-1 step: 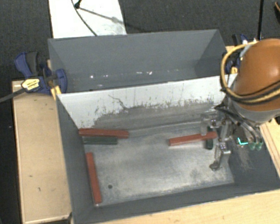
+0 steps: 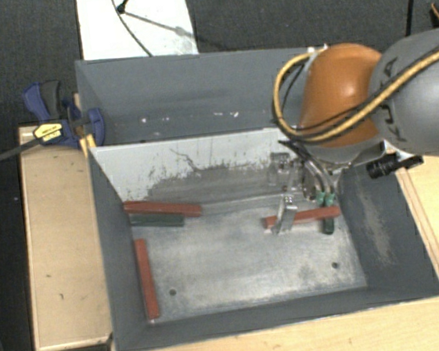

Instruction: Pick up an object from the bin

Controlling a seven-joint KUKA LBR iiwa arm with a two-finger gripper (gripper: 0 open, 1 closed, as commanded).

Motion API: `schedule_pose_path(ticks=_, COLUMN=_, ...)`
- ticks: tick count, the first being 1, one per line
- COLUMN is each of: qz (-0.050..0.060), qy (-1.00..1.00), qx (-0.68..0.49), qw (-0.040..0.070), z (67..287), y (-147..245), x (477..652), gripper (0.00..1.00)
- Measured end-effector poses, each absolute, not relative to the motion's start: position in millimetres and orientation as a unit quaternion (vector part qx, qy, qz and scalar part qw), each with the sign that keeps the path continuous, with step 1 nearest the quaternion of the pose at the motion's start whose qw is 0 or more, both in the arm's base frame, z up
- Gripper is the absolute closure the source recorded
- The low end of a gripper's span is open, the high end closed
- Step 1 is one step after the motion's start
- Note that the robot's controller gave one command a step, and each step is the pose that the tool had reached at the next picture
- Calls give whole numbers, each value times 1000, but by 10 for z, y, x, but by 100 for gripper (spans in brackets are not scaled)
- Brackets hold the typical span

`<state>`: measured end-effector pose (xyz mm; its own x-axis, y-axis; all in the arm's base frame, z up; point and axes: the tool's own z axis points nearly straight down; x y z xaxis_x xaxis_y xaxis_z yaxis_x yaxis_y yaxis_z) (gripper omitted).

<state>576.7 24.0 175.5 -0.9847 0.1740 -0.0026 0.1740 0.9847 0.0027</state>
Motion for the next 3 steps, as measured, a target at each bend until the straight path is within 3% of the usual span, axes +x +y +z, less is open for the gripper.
schedule_pose_path(ticks=1, qz=-1, qy=992, qx=130, qw=-3, z=699, y=-422, x=5554, gripper=0)
schedule_pose_path(ticks=2, qz=0, qy=992, qx=126, qw=1, z=744, y=-390, x=5581, gripper=100)
schedule_pose_path(ticks=3, qz=-1, qy=997, qx=-76, qw=5, z=2801, y=-715, x=5439, gripper=100)
